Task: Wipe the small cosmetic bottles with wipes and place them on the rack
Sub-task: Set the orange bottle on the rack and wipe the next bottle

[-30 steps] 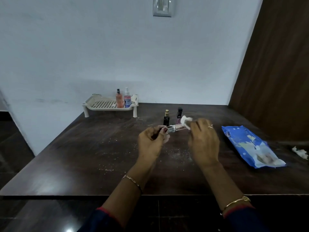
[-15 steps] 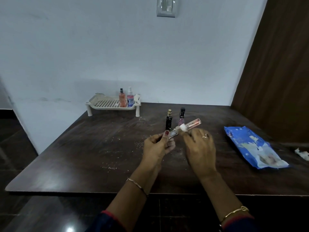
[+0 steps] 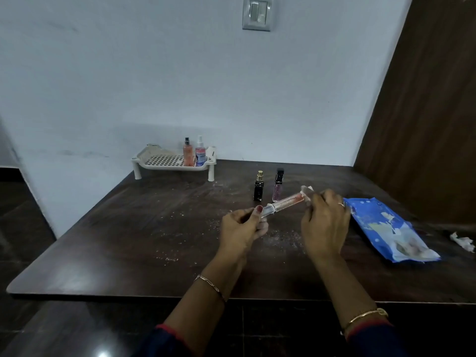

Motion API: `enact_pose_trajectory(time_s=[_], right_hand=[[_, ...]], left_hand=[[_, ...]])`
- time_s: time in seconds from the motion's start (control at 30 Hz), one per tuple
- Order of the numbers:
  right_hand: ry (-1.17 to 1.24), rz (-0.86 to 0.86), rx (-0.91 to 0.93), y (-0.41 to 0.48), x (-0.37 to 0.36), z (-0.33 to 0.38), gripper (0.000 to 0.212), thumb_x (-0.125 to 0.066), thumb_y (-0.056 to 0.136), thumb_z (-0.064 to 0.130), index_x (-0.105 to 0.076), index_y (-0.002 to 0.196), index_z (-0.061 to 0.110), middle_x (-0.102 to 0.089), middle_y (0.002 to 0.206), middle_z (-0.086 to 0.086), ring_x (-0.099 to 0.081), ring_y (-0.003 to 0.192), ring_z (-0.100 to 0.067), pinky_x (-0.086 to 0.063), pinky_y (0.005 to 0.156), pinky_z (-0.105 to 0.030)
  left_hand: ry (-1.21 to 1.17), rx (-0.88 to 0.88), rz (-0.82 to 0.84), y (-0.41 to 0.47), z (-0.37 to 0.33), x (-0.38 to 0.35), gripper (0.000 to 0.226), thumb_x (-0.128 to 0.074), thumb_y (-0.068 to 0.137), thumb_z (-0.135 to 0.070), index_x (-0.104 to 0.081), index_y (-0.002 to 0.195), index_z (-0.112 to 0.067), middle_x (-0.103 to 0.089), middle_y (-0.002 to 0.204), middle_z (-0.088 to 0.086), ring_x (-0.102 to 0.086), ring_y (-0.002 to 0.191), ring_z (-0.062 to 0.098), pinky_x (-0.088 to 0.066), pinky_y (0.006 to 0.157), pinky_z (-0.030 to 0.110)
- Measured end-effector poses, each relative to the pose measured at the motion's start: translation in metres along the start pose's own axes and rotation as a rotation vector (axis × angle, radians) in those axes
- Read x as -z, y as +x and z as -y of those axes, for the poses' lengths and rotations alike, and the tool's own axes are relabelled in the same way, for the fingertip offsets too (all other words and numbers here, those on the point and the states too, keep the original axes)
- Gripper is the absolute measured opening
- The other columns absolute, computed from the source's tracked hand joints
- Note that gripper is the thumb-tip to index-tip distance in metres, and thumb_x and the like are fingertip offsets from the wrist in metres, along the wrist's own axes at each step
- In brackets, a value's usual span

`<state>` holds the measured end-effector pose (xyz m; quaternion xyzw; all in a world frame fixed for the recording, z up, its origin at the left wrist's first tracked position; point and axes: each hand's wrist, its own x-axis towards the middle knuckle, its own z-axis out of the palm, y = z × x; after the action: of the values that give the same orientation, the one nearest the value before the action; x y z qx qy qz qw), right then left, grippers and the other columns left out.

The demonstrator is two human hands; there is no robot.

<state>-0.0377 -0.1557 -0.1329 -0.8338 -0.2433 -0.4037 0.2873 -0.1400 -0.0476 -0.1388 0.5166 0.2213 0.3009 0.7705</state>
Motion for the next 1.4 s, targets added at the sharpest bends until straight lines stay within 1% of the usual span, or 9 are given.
enact_pose_trajectory(time_s=[0.07, 0.2, 0.33, 0.5, 0.57, 0.83, 1.13, 1.27, 1.4], right_hand=[[0.144, 0.1, -0.177, 0.009, 0.003, 0.001, 0.014, -0.061, 0.084, 0.005, -0.068, 0.096, 0.005, -0.061, 0.088, -0.011, -0.058, 0.086, -0.03, -0.044, 0.074, -0.038], [0.95, 0.299, -0.745, 0.017, 0.003, 0.008, 0.014, -0.062, 0.089, 0.012, -0.07, 0.099, 0.01, -0.065, 0.08, 0.004, -0.056, 0.069, -0.002, -0.045, 0.06, -0.011], [1.13, 0.401, -0.912, 0.012, 0.001, 0.007, 0.016, -0.062, 0.087, 0.007, -0.07, 0.101, 0.012, -0.065, 0.078, 0.003, -0.051, 0.065, -0.004, -0.046, 0.053, -0.011], [1.27, 0.478, -0.9, 0.013, 0.003, 0.016, 0.013, -0.059, 0.089, 0.007, -0.07, 0.093, 0.013, -0.066, 0.087, 0.0, -0.056, 0.075, -0.006, -0.053, 0.061, -0.013], [1.268, 0.471, -0.887, 0.012, 0.0, 0.022, 0.01, -0.063, 0.086, 0.005, -0.07, 0.09, 0.01, -0.066, 0.088, -0.003, -0.057, 0.077, -0.009, -0.054, 0.063, -0.014], [1.332, 0.409, -0.995, 0.015, -0.011, 0.068, 0.012, -0.07, 0.078, -0.002, -0.068, 0.09, -0.001, -0.065, 0.075, -0.006, -0.058, 0.059, -0.01, -0.053, 0.054, -0.013], [1.169, 0.601, -0.86, 0.022, -0.042, 0.134, 0.012, -0.076, 0.075, 0.007, -0.065, 0.08, 0.004, -0.059, 0.064, -0.003, -0.049, 0.056, -0.009, -0.042, 0.048, -0.017], [1.22, 0.691, -0.861, 0.027, -0.062, 0.166, 0.01, -0.076, 0.075, 0.009, -0.067, 0.074, 0.008, -0.063, 0.065, -0.006, -0.055, 0.057, -0.014, -0.047, 0.048, -0.017], [1.221, 0.771, -0.836, 0.035, -0.09, 0.18, 0.011, -0.074, 0.078, 0.01, -0.069, 0.084, 0.001, -0.068, 0.073, -0.014, -0.06, 0.06, -0.018, -0.052, 0.056, -0.022]], left_hand=[[0.047, -0.03, -0.027, 0.0, -0.001, 0.005, 0.019, -0.063, 0.086, -0.016, -0.068, 0.099, -0.002, -0.07, 0.083, 0.01, -0.066, 0.07, 0.011, -0.059, 0.069, 0.023], [0.11, -0.058, -0.049, -0.002, -0.002, 0.012, 0.022, -0.064, 0.085, -0.017, -0.068, 0.101, -0.003, -0.072, 0.089, 0.01, -0.068, 0.075, 0.013, -0.059, 0.072, 0.025], [0.155, -0.098, -0.06, -0.003, -0.005, 0.017, 0.016, -0.064, 0.085, -0.016, -0.069, 0.097, -0.006, -0.072, 0.087, 0.01, -0.069, 0.076, 0.014, -0.059, 0.07, 0.023], [0.251, -0.181, -0.108, 0.0, -0.014, 0.022, 0.003, -0.067, 0.083, -0.016, -0.07, 0.085, -0.015, -0.072, 0.076, 0.008, -0.069, 0.073, 0.018, -0.058, 0.07, 0.026], [0.304, -0.218, -0.135, 0.0, -0.018, 0.023, 0.008, -0.068, 0.082, -0.016, -0.072, 0.088, -0.012, -0.072, 0.076, 0.008, -0.069, 0.071, 0.019, -0.058, 0.07, 0.027], [0.39, -0.338, -0.231, -0.003, -0.038, 0.053, 0.011, -0.071, 0.079, -0.019, -0.072, 0.09, -0.019, -0.073, 0.077, 0.001, -0.071, 0.073, 0.015, -0.058, 0.068, 0.029], [0.668, -0.513, -0.307, 0.032, -0.09, 0.126, 0.017, -0.07, 0.08, -0.017, -0.071, 0.097, -0.013, -0.073, 0.091, -0.002, -0.067, 0.081, 0.004, -0.055, 0.073, 0.017], [0.859, -0.577, -0.403, 0.07, -0.127, 0.144, 0.019, -0.068, 0.083, -0.017, -0.07, 0.1, -0.01, -0.066, 0.095, -0.006, -0.059, 0.083, 0.006, -0.041, 0.061, 0.0], [0.977, -0.617, -0.493, 0.125, -0.158, 0.164, 0.022, -0.07, 0.078, -0.022, -0.069, 0.099, -0.017, -0.073, 0.093, 0.003, -0.068, 0.087, 0.018, -0.049, 0.077, 0.023]])
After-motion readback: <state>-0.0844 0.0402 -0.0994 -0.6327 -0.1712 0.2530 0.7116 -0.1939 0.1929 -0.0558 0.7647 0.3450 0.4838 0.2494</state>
